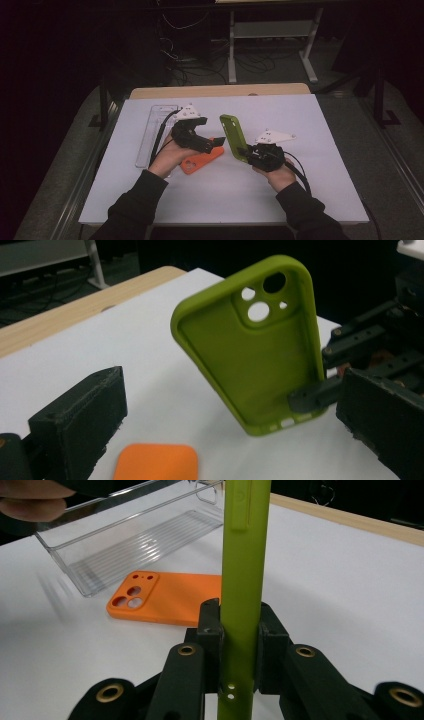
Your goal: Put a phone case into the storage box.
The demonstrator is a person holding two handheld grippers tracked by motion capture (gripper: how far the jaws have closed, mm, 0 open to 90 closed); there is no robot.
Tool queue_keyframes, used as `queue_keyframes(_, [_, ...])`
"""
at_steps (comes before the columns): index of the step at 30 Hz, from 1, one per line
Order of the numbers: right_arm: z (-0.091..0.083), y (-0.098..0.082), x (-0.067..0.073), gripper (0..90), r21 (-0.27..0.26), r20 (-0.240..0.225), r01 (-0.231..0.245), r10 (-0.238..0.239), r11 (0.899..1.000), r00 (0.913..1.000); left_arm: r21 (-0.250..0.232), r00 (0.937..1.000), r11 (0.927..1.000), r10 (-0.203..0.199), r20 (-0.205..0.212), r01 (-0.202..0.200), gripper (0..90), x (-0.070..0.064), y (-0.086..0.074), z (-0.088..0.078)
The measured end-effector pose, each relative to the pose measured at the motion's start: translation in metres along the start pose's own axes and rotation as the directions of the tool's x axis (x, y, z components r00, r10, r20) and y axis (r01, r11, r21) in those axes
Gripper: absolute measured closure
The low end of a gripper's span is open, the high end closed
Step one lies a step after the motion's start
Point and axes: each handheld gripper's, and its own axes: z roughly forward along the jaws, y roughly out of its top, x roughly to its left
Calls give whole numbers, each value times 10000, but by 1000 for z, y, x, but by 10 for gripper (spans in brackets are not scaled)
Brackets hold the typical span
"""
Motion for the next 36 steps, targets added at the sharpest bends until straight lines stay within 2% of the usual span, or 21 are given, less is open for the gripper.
queue_keyframes(4, [0, 1, 1, 761, -114, -96, -32, 31, 9999, 9999, -156, 9997, 9998, -120, 189, 122, 0, -1, 1, 7])
queue_keyframes(9, [-1, 1, 3, 761, -183, -151, 34, -37, 9998, 9999, -14, 9993, 9999, -114, 352, 115, 0, -5, 3, 14])
queue_keyframes(13, [0, 2, 4, 762, -294, -247, 54, -61, 9996, 9997, -157, 9985, 9997, -204, 513, 212, 0, -9, 4, 19])
queue_keyframes(19, [1, 2, 6, 762, -307, -321, 35, -45, 9995, 9995, -271, 9980, 9989, -365, 523, 379, 0, -12, 4, 25])
queue_keyframes(23, [1, 2, 7, 762, -323, -354, 7, -19, 9995, 9994, -284, 9978, 9991, -312, 580, 329, 0, -12, 3, 28])
queue_keyframes(26, [2, 2, 7, 762, -320, -363, -11, 0, 9995, 9993, -368, 9972, 9982, -460, 595, 482, 0, -14, 2, 31])
queue_keyframes(27, [2, 2, 7, 762, -312, -345, 0, -10, 9995, 9994, -388, 9979, 9986, -332, 559, 354, 0, -14, 1, 32])
queue_keyframes(30, [3, 2, 8, 762, -300, -319, -23, 13, 9995, 9995, -438, 9973, 9975, -538, 495, 560, 0, -15, 2, 34])
queue_keyframes(36, [2, 2, 8, 762, -349, -246, 91, -99, 9994, 9996, -651, 9973, 9960, -591, 428, 619, 0, -16, 3, 34])
